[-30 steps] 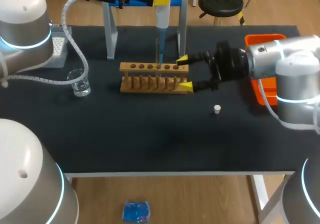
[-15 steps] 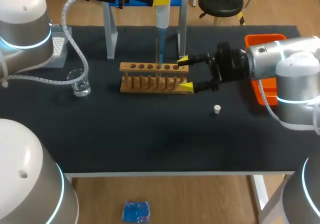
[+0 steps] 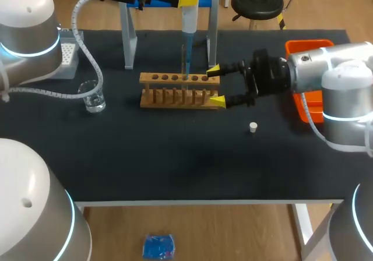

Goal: Invert the test tube, pick up the pipette, mount the tip to pipette, aspirate from beaker and dispense into the tube, eject the tip, return the pipette, and cap with the stopper.

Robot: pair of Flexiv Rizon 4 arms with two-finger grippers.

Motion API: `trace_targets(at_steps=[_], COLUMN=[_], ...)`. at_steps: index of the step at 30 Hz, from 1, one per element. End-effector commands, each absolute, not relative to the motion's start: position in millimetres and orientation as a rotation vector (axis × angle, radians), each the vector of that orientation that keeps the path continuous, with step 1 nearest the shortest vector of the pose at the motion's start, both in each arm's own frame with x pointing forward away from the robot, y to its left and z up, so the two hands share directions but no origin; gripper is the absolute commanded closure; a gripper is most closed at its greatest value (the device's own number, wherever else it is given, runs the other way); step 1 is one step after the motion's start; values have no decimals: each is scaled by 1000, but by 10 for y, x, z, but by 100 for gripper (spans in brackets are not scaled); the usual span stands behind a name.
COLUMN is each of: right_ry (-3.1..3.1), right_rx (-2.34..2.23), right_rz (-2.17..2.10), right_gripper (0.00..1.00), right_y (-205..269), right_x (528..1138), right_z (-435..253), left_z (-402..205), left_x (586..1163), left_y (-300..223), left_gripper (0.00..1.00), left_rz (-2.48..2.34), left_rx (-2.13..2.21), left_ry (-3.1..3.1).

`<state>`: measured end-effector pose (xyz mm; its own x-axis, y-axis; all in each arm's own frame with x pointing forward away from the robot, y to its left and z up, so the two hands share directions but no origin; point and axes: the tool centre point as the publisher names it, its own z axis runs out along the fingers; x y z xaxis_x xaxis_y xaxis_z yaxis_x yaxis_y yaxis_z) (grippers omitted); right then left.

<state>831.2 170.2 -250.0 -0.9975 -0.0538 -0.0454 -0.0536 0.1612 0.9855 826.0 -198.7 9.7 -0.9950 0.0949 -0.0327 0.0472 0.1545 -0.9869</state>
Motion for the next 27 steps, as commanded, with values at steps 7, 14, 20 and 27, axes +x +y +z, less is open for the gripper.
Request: trace_targets(at_steps=[7,14,20,27], right_ry=[-2395,-2395,-2395,-2395], right_rx=[110,110,110,110], right_rz=[-2031,-2031,-2031,-2031], right_gripper=[0,0,0,0], right_y=[1701,1701,1701,1701], right_x=[8310,8310,8310,8310], right_z=[-2498,-2498,-2498,-2498], left_z=[-3,-94,-155,-235], left_x=[8208,8166,8224,8348], left_y=[-1677,-1191,-743,-255], left_gripper=[100,100,100,100], left_rz=[2009,1981,1972,1947], left_rx=[-156,-208,-243,-306], left_ry=[-2372,-2400,-2412,-2401])
